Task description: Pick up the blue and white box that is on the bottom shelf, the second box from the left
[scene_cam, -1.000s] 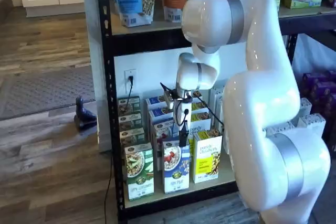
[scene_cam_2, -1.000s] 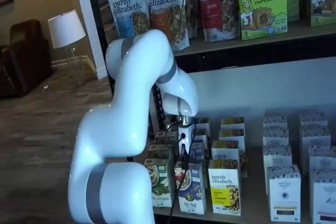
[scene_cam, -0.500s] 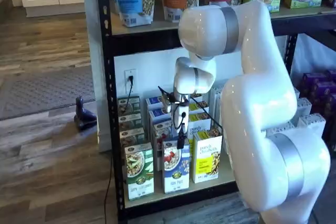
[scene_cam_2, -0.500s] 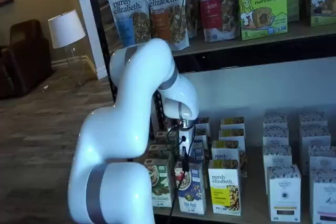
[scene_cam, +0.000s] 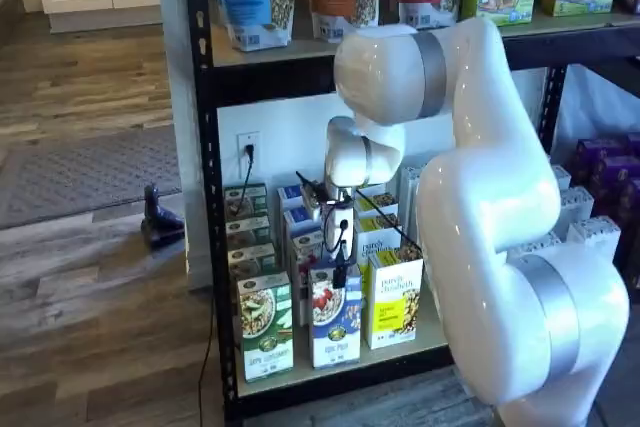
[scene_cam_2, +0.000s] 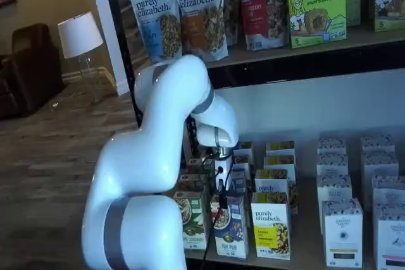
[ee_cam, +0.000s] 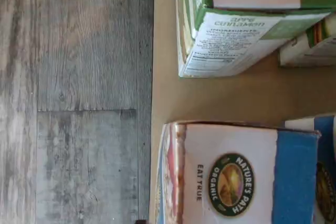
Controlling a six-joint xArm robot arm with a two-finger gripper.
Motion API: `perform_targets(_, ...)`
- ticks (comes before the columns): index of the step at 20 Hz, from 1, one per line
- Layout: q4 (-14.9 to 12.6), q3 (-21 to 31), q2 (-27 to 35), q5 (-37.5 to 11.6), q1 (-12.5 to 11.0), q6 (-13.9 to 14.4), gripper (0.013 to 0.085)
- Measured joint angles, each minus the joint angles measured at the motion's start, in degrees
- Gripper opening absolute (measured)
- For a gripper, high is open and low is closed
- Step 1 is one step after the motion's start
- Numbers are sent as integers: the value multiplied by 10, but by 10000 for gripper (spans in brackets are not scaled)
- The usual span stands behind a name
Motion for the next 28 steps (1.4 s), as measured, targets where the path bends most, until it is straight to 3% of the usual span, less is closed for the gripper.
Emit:
perform_targets(9, -51, -8, 18, 8, 7, 48, 850)
perform_targets(20, -92, 10, 21, 2, 16, 91, 850)
perform_targets(28, -95, 26, 20, -17, 18, 96, 850)
